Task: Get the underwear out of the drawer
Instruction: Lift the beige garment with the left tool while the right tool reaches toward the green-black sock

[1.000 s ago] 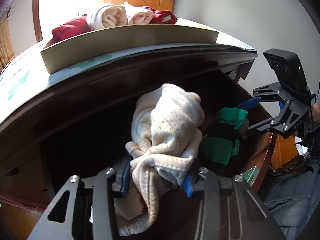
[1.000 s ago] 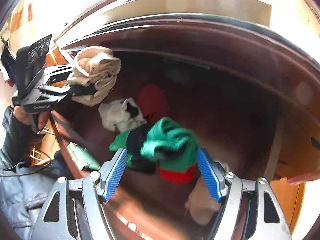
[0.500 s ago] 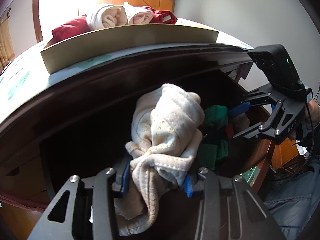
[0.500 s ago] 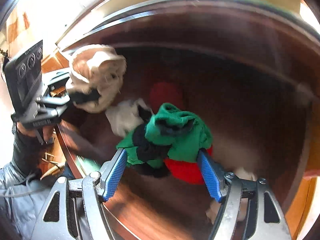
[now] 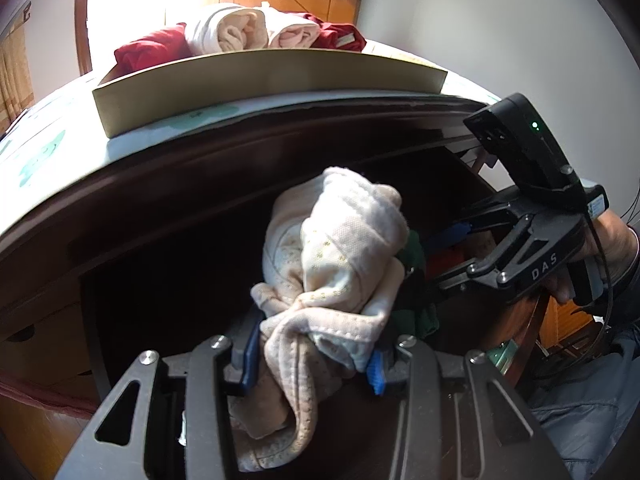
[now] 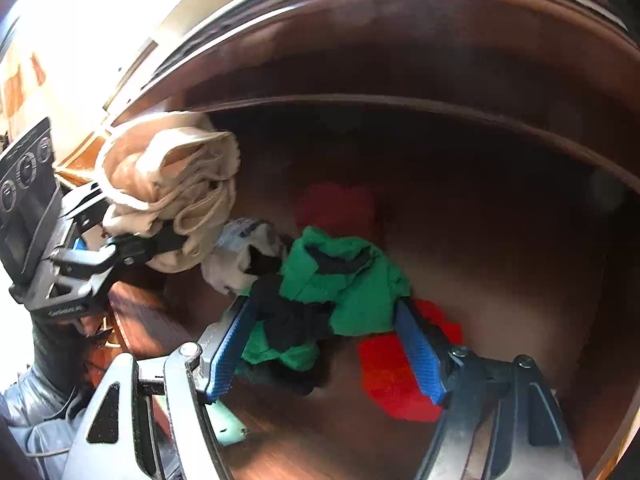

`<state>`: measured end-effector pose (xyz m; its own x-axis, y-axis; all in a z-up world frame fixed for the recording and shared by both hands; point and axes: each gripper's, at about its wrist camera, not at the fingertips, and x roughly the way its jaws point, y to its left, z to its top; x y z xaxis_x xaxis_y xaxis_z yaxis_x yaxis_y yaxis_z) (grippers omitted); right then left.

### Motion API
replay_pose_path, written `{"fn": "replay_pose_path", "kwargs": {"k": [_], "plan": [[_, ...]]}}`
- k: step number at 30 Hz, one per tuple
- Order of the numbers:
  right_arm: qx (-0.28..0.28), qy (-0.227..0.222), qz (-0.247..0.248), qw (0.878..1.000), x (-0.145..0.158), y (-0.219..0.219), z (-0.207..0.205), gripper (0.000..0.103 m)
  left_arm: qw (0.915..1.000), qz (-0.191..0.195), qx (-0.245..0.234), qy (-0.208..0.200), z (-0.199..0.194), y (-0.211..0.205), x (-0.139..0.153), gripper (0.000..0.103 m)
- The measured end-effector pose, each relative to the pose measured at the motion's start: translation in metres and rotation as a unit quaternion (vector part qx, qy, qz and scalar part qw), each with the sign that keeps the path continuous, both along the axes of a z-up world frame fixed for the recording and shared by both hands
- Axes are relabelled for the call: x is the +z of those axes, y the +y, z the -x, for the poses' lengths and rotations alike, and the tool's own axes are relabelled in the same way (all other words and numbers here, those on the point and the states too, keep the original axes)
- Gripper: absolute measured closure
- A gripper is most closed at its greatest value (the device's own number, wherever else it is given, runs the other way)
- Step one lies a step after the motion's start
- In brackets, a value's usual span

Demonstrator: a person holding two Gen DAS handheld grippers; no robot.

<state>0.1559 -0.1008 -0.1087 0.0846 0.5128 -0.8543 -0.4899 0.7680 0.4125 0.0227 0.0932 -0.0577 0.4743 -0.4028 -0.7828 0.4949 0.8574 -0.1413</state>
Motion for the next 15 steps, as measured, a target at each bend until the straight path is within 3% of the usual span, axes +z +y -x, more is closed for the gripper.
{"fn": "replay_pose_path", "kwargs": {"k": [9,11,15], "plan": [[0.035,0.018,0.026,0.999,-0.009,0.026,-0.005,0.030,1.0000,0.007,0.001,0.003,-0.003,0.002,-0.002,0.063],[0.044,0.016,0.025,0.999,-0.010,0.031,-0.002,0.045,1.0000,0.010,0.001,0.002,-0.003,0.003,-0.002,0.063],[0.060,0.000,0.015,0.998,-0.006,0.029,0.006,0.065,0.9999,0.015,0.001,-0.001,-0.002,0.005,-0.001,0.063]]}}
